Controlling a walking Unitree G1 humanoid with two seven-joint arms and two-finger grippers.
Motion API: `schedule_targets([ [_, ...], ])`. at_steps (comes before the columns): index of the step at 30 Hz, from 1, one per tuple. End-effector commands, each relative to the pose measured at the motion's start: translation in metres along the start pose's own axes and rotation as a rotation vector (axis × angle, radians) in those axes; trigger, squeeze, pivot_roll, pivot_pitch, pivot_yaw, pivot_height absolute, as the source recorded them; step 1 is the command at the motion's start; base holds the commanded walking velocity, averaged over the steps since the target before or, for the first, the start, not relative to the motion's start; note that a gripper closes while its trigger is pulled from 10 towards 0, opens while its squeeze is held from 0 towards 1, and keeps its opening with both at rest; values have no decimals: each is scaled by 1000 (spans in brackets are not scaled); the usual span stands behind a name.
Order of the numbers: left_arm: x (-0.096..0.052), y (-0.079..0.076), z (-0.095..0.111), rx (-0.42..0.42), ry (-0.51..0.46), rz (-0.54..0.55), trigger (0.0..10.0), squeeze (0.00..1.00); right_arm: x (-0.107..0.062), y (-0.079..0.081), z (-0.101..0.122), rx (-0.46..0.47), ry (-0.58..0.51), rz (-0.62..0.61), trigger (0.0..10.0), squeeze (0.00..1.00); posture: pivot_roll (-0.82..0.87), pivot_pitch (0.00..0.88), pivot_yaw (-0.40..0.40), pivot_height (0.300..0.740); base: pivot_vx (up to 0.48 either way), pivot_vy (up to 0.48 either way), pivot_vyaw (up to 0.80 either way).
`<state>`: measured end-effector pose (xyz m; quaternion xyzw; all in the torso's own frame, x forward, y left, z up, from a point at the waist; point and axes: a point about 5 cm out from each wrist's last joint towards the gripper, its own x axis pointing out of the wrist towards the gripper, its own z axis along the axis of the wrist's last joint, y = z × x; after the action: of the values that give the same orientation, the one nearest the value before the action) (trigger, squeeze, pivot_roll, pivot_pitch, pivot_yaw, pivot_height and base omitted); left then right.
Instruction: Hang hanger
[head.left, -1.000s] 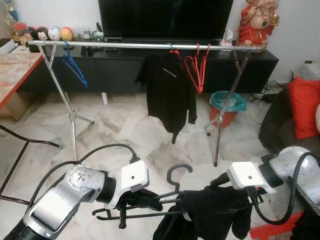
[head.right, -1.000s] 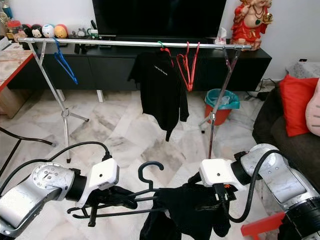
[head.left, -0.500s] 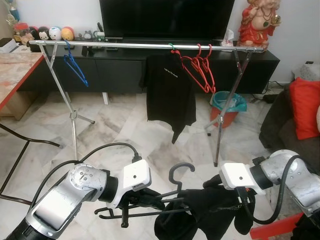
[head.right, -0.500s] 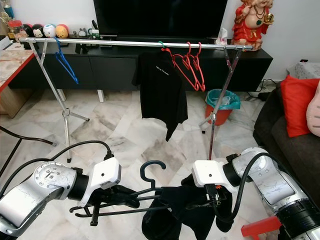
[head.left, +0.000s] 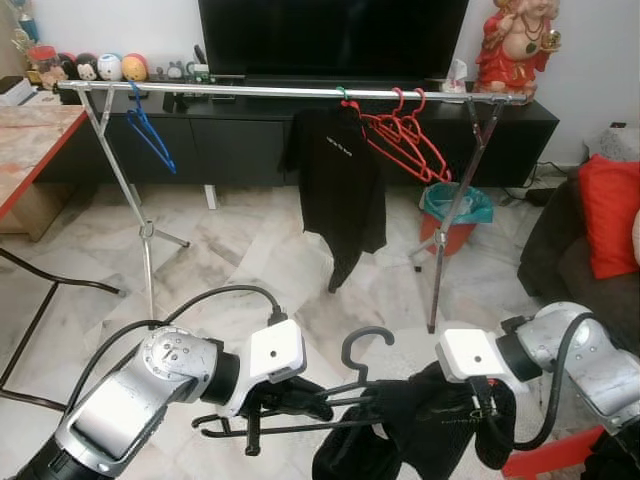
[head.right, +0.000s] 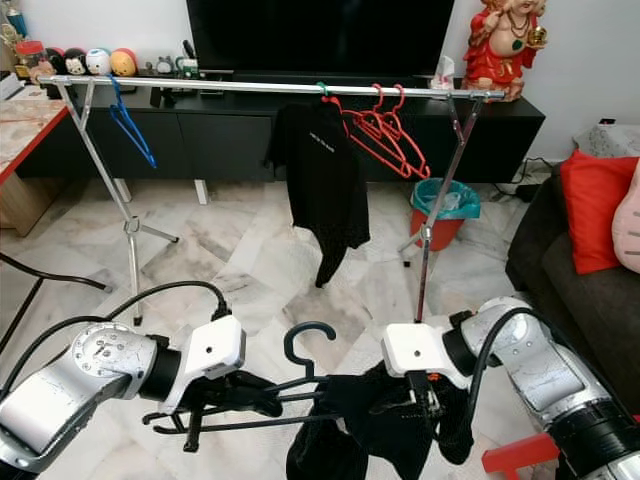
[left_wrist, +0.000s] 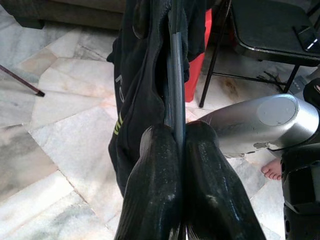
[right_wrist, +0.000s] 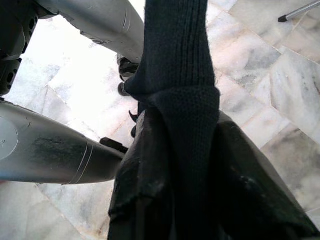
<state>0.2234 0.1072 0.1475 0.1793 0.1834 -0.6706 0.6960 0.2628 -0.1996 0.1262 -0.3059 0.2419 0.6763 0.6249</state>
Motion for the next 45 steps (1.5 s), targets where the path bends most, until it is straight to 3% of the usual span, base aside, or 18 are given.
schedule_targets([
  [1, 0, 0, 12, 65, -40, -5, 10000, 0, 3, 2, 1, 0, 1, 14, 0, 0, 110, 0, -69, 740, 0, 0, 0],
  [21, -1, 10, 16, 52, -74, 52, 10000, 0, 7, -2, 6, 2, -15, 12, 0, 0, 101, 0, -64, 740, 0, 0, 0],
  [22, -1, 10, 16, 49, -79, 47, 10000, 1000, 6, -2, 7, 2, -15, 10, 0, 0, 99, 0, -63, 740, 0, 0, 0],
  [28, -2, 12, 17, 37, -86, 44, 10000, 1000, 6, -6, 8, 3, -20, -6, 0, 0, 94, 0, -54, 740, 0, 0, 0],
  [36, -19, 24, 15, 52, -50, 97, 10000, 1000, 2, -10, 2, 10, 16, -41, 0, 0, 107, 0, -44, 740, 0, 0, 0],
  [45, -56, 33, 13, 39, -28, 207, 10000, 1000, 1, -10, -17, 48, 84, -104, 0, 0, 121, 0, -43, 740, 0, 0, 0],
])
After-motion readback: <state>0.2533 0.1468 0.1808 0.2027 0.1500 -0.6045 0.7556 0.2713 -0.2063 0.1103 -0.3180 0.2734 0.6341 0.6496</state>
